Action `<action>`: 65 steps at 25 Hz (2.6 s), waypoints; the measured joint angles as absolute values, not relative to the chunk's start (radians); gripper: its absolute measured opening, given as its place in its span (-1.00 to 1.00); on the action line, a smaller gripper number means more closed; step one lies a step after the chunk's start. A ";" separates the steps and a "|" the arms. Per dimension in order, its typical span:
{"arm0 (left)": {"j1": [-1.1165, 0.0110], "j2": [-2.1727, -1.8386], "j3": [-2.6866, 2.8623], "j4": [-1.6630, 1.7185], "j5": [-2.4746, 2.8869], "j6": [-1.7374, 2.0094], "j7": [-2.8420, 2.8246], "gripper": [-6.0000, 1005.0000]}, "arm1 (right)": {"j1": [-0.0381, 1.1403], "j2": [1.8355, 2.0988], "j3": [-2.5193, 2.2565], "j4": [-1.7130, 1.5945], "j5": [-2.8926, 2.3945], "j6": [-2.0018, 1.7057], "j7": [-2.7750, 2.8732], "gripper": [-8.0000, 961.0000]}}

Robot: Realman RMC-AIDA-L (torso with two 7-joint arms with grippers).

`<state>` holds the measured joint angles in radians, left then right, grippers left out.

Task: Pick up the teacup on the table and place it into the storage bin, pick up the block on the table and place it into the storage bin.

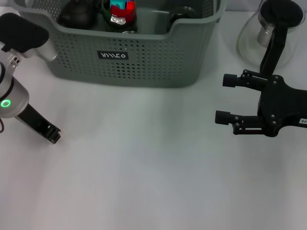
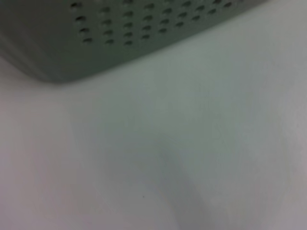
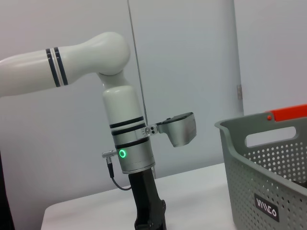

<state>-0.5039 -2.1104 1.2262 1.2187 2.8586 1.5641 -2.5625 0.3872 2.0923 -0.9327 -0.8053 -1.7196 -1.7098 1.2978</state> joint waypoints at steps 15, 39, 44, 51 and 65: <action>-0.547 -2.102 0.927 1.251 2.809 1.716 -2.395 -0.63 | 0.388 2.094 -0.932 -0.805 -1.718 -1.708 1.298 0.93; -0.753 -1.880 0.352 0.650 1.889 1.806 -2.246 -0.51 | 0.409 2.088 -0.927 -0.782 -1.720 -1.697 1.298 0.93; -0.858 -1.821 0.549 0.699 1.923 1.631 -2.350 -0.48 | 0.410 2.090 -0.926 -0.782 -1.722 -1.695 1.298 0.93; -0.968 -1.826 0.805 0.798 2.167 1.379 -2.454 -0.45 | 0.406 2.092 -0.926 -0.779 -1.724 -1.695 1.298 0.93; -1.068 -1.974 0.990 0.730 2.723 0.987 -2.559 -0.38 | 0.408 2.094 -0.926 -0.770 -1.724 -1.695 1.301 0.93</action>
<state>-1.0678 -1.9739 0.9897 0.7301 2.7233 0.9867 -2.5592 0.4083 2.0938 -0.9262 -0.7702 -1.7238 -1.6950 1.3006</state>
